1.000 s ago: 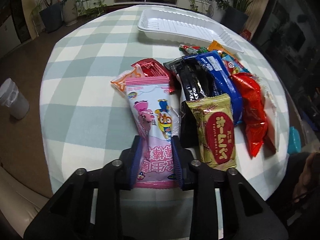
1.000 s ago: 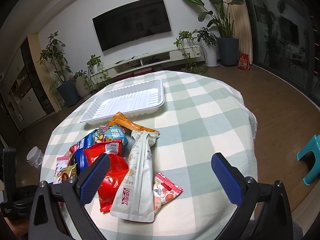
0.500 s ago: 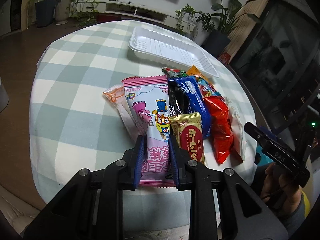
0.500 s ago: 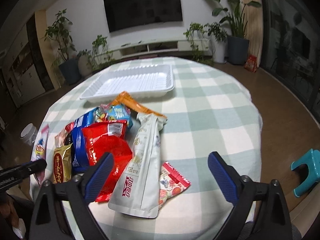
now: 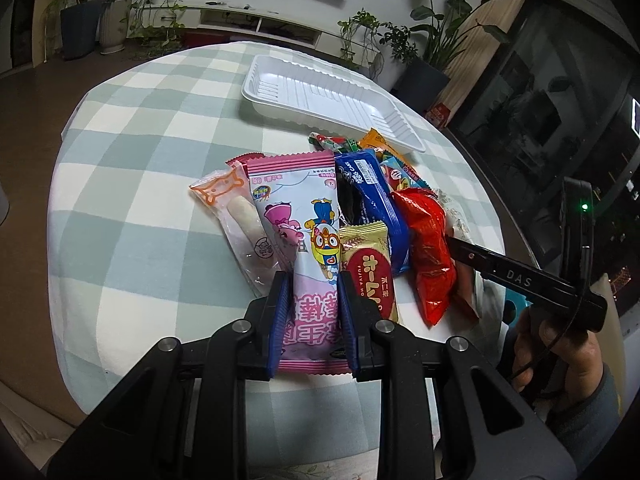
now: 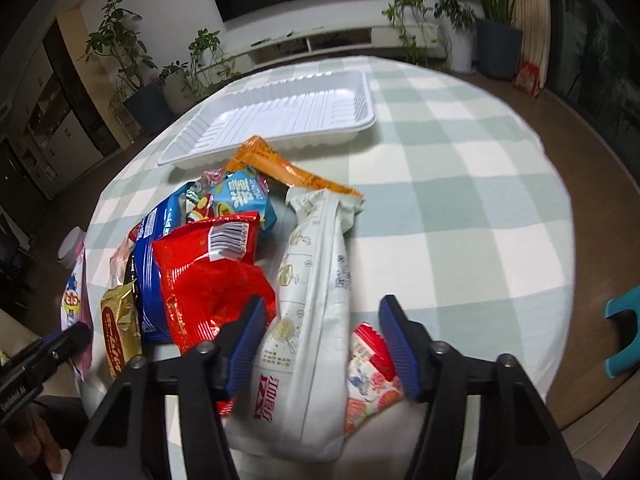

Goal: Organize snacks
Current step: 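Grasp the white tall pouch with the right gripper while the left lifts the pink bar, then carry both packets over the white tray and open both grippers to drop them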

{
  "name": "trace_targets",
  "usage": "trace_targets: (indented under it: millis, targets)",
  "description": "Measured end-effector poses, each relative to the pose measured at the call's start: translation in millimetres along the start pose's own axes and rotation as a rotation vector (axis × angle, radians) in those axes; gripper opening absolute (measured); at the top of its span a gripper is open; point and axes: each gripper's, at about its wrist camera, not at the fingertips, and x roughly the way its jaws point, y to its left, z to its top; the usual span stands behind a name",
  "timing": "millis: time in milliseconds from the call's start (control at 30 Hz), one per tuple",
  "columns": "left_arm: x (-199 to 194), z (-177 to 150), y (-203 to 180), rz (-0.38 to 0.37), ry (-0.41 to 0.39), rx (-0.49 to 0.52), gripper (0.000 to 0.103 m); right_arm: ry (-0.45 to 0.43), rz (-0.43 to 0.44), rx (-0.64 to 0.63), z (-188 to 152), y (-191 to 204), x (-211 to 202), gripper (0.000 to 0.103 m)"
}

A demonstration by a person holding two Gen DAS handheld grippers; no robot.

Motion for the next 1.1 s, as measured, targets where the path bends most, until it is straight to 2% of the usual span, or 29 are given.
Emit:
trace_targets:
  millis: [67,233,600,800,900,1100]
  targets:
    - [-0.1,0.1,1.0,-0.002,-0.001,-0.001,0.022,0.003,0.018,-0.003,0.2,1.2,1.7,0.042]
    - [0.2,0.4,0.9,-0.001,-0.003,0.000,0.022,-0.007,0.035,-0.032,-2.5,7.2,-0.7,0.032]
    - [-0.2,2.1,2.0,-0.010,-0.019,-0.001,0.022,-0.077,0.085,-0.009,-6.0,4.1,-20.8,0.028]
    - [-1.7,1.2,1.8,-0.014,-0.026,0.004,0.022,-0.123,0.180,0.030,-7.4,0.7,-33.7,0.028]
    - [-1.5,1.8,1.9,-0.013,-0.029,0.004,0.022,-0.141,0.196,0.042,-6.4,-0.5,-37.9,0.028]
    - [-9.7,6.9,11.1,-0.070,-0.047,-0.051,0.022,-0.155,0.226,0.144,2.3,-21.3,-43.2,0.028]
